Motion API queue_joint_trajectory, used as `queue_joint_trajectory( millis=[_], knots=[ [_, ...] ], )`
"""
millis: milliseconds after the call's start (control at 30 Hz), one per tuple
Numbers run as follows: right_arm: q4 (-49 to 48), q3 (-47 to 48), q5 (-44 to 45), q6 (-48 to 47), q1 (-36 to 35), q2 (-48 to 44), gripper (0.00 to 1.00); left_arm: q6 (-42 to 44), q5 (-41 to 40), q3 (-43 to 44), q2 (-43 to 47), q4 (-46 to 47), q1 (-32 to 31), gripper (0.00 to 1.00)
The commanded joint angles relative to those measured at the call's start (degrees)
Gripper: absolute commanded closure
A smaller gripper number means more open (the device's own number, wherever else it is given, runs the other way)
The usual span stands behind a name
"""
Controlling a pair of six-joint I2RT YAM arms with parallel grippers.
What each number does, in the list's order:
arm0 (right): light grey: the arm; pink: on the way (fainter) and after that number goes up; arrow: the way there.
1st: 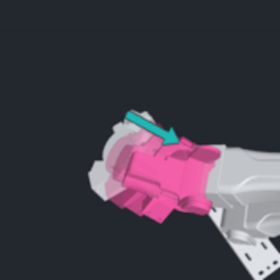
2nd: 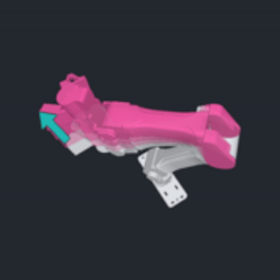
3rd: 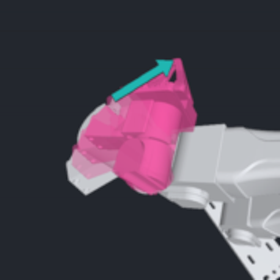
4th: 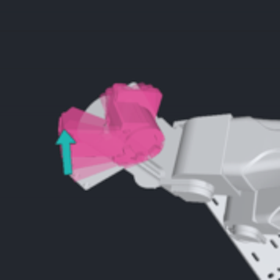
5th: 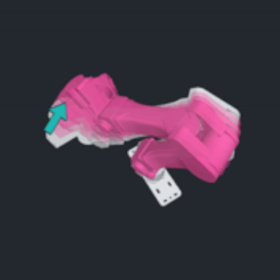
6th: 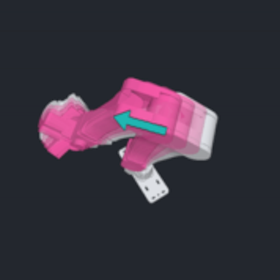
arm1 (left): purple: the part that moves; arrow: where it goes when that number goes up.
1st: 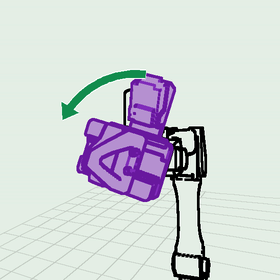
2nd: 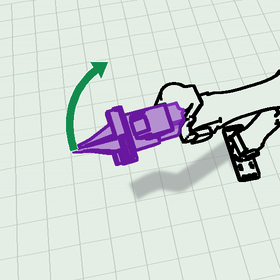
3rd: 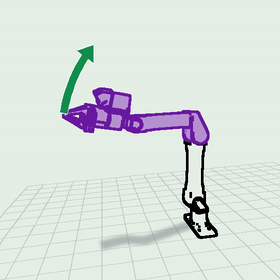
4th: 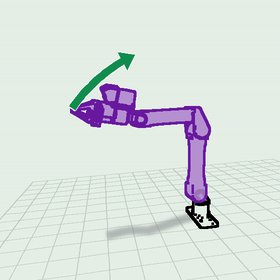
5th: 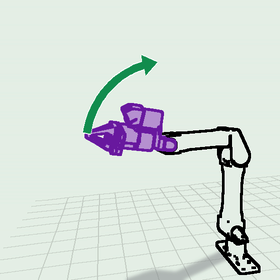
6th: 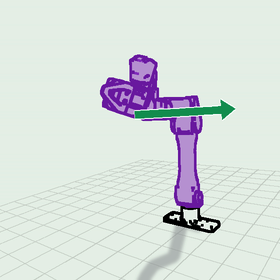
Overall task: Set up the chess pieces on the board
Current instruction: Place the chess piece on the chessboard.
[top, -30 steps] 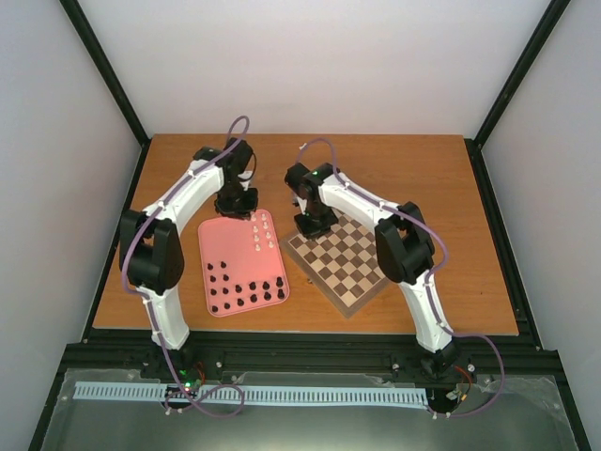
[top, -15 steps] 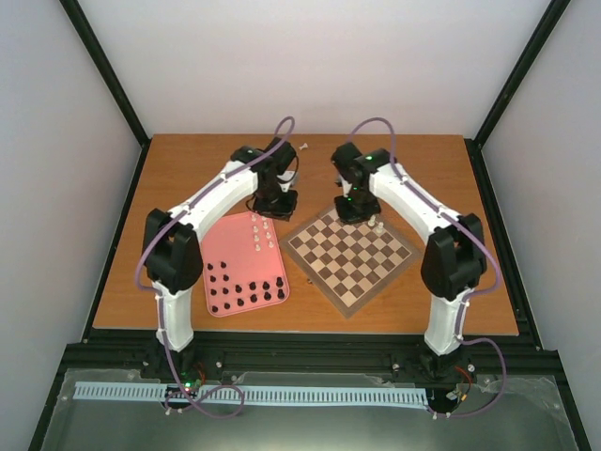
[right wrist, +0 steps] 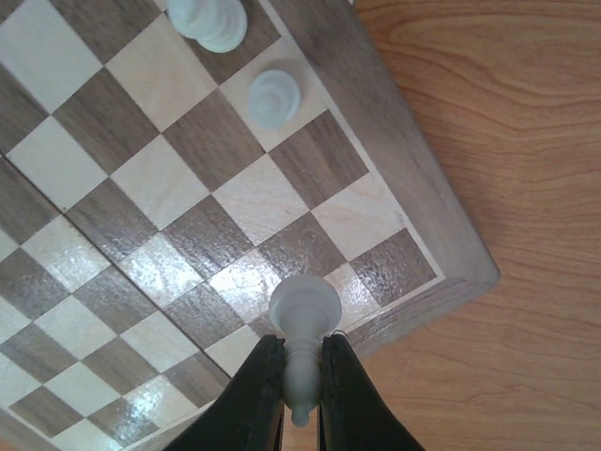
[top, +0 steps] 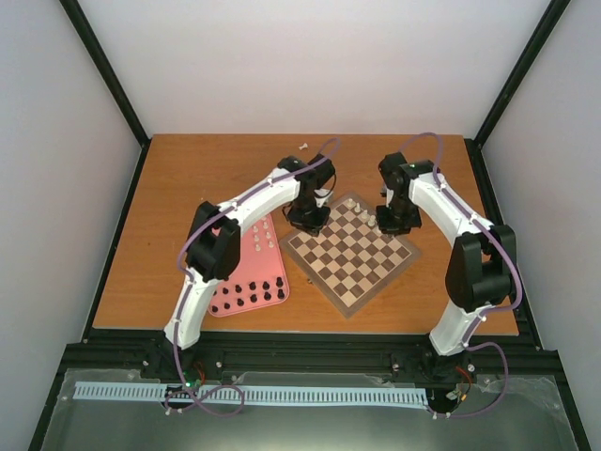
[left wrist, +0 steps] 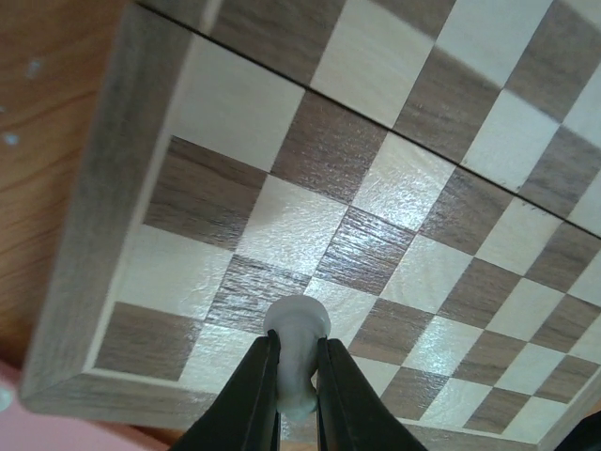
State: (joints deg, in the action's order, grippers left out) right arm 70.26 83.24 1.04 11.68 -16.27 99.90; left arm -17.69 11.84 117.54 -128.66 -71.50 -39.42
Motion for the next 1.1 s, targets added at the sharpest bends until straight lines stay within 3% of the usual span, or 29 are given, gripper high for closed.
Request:
queue_joint_trajectory(
  millis=[0,267,1067],
  knots=[
    [-3.28,-1.75,0.26,-1.62,1.23,-0.41,0.9,1.44,0.82,1.53,-2.29,-1.27,-0.88,0.99],
    [-7.87,-1.72,-0.05,-2.43,4.29,3.28,0.9,1.61,0.62,-0.09,-3.46,0.27,-0.9,0.99],
    [-9.83,-1.99,-2.26,-3.68,4.32,8.87,0.9,3.09,2.41,-0.81,-4.1,0.64,-0.92,0.73]
  ],
)
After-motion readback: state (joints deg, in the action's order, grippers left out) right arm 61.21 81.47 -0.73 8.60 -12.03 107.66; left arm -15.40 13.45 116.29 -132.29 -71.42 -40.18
